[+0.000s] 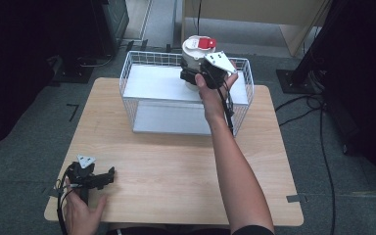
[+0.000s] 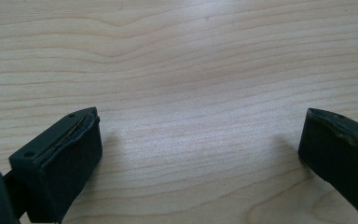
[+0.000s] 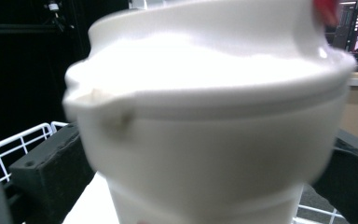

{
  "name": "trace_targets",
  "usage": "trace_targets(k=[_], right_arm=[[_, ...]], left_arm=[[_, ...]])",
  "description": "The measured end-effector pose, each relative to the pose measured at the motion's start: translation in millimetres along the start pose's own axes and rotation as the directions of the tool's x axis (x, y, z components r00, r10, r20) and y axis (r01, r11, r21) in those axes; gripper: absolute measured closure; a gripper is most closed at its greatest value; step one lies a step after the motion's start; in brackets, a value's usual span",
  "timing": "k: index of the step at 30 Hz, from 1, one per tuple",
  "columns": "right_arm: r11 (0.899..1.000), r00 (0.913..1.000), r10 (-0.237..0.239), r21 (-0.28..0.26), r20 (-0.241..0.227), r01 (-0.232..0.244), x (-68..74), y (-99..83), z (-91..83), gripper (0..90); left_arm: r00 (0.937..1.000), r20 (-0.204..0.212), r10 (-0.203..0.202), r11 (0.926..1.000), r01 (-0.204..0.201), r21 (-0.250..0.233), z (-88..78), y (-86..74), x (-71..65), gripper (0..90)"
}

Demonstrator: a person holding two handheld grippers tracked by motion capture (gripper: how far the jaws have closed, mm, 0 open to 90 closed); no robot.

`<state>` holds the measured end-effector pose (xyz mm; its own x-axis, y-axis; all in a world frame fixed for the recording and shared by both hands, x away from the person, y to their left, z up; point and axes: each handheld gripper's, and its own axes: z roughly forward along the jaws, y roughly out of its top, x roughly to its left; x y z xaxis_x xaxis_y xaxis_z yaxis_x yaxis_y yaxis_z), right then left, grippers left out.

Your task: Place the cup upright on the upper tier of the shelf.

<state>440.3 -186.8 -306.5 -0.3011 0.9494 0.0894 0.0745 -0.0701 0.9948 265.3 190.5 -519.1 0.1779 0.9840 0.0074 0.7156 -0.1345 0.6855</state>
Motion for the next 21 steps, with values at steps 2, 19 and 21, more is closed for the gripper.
trace_targets(k=[2, 19, 21], right_arm=[[1.000, 1.0000, -0.008, 0.007, 0.000, 0.008, -0.5, 0.4, -1.5, 0.4], [1.000, 0.9995, -0.024, 0.018, -0.021, 0.025, -0.2, -13.6, -20.7, 0.0], [1.000, 0.9993, -0.023, 0.017, -0.028, 0.024, -1.7, -16.1, -24.7, 0.0]], left_arm=[[1.0000, 0.000, 0.000, 1.0000, 0.000, 0.000, 0.0, 0.0, 0.0, 0.0], [1.0000, 0.000, 0.003, 1.0000, -0.003, 0.003, -0.2, 0.0, 0.2, 0.0], [1.0000, 0.000, 0.004, 1.0000, -0.004, 0.003, -0.2, 0.0, 0.3, 0.0]])
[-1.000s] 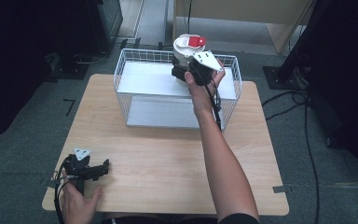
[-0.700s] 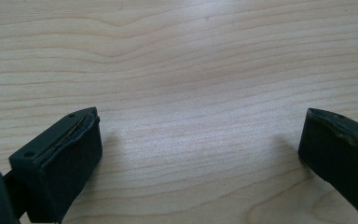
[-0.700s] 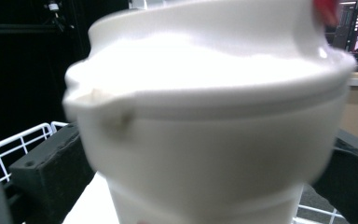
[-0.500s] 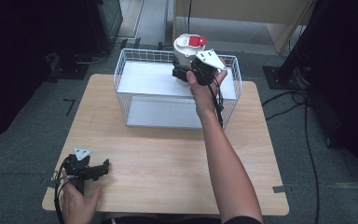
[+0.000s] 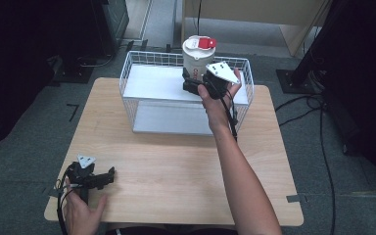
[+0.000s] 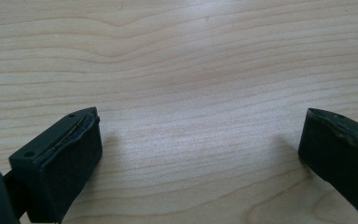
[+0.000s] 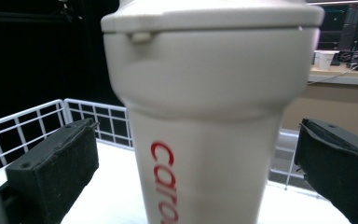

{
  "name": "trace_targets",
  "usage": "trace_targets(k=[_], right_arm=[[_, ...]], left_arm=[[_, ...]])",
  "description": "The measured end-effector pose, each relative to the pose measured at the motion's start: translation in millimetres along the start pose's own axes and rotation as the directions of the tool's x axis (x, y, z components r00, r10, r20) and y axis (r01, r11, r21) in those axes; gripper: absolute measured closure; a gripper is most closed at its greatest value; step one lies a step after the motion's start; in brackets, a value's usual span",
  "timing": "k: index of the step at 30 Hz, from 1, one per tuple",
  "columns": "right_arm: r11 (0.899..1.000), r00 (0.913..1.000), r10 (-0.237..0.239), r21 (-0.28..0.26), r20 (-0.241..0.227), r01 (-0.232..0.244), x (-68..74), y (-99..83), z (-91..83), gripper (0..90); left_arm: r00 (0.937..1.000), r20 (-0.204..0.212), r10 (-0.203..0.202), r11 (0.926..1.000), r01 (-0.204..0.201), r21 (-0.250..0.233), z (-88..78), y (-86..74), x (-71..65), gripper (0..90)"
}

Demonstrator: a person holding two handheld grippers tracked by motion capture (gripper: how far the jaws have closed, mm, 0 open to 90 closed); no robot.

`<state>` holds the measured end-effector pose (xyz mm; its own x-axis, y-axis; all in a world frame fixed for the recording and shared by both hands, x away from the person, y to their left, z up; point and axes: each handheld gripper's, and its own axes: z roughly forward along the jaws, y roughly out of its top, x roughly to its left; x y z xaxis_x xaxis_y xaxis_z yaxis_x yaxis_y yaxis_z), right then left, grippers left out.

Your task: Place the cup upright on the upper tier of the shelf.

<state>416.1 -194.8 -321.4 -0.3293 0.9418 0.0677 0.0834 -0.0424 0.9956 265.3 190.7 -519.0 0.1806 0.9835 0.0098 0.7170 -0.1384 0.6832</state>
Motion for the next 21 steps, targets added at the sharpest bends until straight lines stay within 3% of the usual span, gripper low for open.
trace_targets(k=[15, 21], right_arm=[[1.000, 0.9997, -0.001, 0.009, -0.026, 0.001, -9.0, -16.2, -46.8, 0.0], [1.000, 0.9999, 0.002, 0.009, -0.015, -0.002, -14.4, -27.8, -63.8, 0.0]], left_arm=[[1.0000, -0.001, -0.001, 1.0000, 0.001, -0.002, 0.1, 0.0, -0.1, 0.0], [1.0000, -0.001, -0.001, 1.0000, 0.001, -0.004, 0.2, 0.0, 0.0, 0.0]])
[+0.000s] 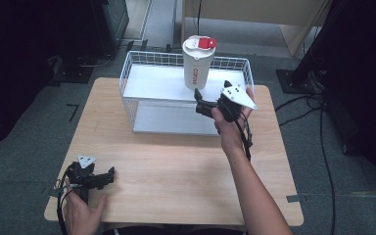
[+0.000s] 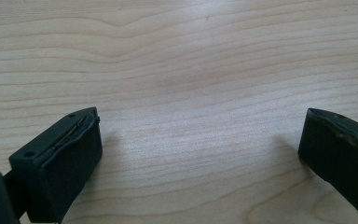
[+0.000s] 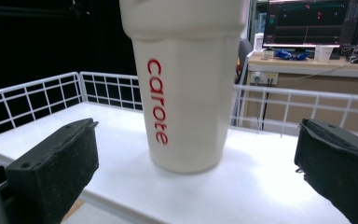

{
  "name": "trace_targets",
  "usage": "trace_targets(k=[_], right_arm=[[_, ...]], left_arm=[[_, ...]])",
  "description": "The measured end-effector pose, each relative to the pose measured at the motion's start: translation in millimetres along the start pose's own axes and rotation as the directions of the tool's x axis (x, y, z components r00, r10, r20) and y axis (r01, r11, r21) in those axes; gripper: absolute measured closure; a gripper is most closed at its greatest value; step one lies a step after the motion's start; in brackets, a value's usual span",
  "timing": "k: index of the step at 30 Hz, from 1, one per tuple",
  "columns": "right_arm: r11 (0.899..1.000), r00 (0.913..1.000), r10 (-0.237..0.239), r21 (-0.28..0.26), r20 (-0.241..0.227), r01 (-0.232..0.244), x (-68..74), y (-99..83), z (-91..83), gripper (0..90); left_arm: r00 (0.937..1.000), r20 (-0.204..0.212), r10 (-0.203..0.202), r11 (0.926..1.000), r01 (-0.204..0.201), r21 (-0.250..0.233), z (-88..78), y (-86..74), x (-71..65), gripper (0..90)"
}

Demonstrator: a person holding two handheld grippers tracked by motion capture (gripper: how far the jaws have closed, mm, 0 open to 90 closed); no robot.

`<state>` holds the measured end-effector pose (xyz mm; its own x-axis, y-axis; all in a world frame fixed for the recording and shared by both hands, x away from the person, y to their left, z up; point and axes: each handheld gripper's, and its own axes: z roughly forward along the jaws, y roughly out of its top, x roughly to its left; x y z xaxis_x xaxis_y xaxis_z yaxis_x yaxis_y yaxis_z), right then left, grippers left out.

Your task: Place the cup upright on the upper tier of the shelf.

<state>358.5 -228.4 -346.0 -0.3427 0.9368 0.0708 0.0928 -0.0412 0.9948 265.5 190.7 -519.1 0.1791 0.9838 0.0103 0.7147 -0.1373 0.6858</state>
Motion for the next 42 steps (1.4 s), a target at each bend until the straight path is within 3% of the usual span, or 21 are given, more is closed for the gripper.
trace_targets(k=[23, 42], right_arm=[[1.000, 0.9987, 0.021, 0.011, 0.047, -0.021, -30.2, -40.0, -58.7, 0.0], [0.999, 0.9952, 0.009, 0.046, 0.098, -0.013, -54.3, -74.0, -102.4, 0.0]], left_arm=[[1.0000, 0.000, 0.000, 1.0000, 0.000, 0.000, 0.0, 0.0, 0.0, 0.0], [1.0000, 0.001, 0.001, 1.0000, -0.001, 0.003, -0.2, 0.0, 0.0, 0.0]])
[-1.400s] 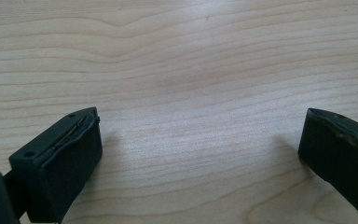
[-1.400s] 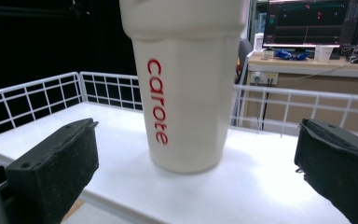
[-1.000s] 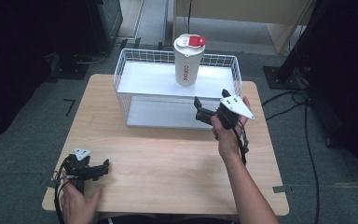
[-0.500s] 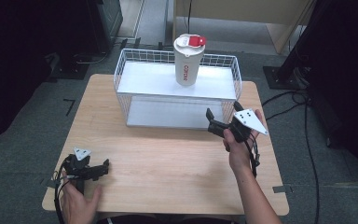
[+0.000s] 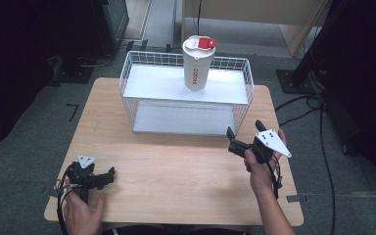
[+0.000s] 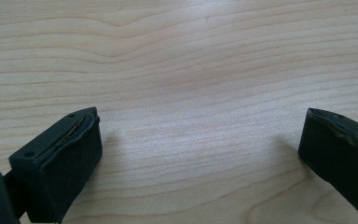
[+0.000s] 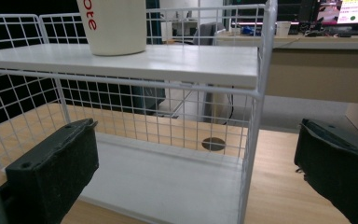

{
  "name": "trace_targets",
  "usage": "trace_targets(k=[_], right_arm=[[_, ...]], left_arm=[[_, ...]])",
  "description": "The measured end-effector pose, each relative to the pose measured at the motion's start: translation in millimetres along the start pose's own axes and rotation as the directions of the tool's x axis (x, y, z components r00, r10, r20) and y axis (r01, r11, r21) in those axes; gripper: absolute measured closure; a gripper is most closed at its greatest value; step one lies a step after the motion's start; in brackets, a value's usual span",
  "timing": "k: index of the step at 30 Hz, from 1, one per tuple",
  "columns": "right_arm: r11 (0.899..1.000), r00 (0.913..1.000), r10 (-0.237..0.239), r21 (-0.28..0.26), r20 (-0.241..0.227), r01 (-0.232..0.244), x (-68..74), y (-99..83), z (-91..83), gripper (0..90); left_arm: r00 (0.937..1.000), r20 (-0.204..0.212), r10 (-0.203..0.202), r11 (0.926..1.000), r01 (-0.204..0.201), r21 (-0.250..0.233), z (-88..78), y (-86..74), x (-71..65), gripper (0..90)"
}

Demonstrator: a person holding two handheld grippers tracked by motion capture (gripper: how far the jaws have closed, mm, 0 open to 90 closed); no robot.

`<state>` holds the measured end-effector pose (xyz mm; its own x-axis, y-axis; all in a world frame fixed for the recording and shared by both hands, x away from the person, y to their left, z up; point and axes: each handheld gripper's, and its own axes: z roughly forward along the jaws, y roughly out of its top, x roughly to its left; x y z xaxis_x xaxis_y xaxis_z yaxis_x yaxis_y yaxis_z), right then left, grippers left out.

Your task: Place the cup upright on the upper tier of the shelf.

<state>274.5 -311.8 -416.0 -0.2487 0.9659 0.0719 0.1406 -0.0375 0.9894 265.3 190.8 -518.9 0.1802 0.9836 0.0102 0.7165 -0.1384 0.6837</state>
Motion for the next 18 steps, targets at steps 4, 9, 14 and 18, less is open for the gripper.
trace_targets(k=[4, 9, 14, 18], right_arm=[[1.000, 0.9998, 0.001, 0.012, 0.019, -0.001, -5.5, -9.8, -7.3, 0.0], [1.000, 0.9992, 0.000, 0.031, 0.041, -0.001, -14.1, -21.7, -16.5, 0.0], [0.999, 0.9982, 0.003, 0.050, 0.060, -0.006, -23.2, -33.0, -25.9, 0.0], [0.998, 0.9969, 0.009, 0.065, 0.079, -0.014, -30.8, -41.7, -33.1, 0.0]], left_arm=[[1.0000, 0.000, 0.000, 1.0000, 0.000, 0.000, 0.0, 0.0, 0.0, 0.0], [1.0000, 0.000, -0.001, 1.0000, 0.001, -0.001, 0.0, 0.0, -0.1, 0.0], [1.0000, 0.000, -0.002, 1.0000, 0.002, -0.001, 0.1, 0.0, -0.1, 0.0], [1.0000, 0.000, -0.001, 1.0000, 0.001, -0.001, 0.0, 0.0, -0.1, 0.0]])
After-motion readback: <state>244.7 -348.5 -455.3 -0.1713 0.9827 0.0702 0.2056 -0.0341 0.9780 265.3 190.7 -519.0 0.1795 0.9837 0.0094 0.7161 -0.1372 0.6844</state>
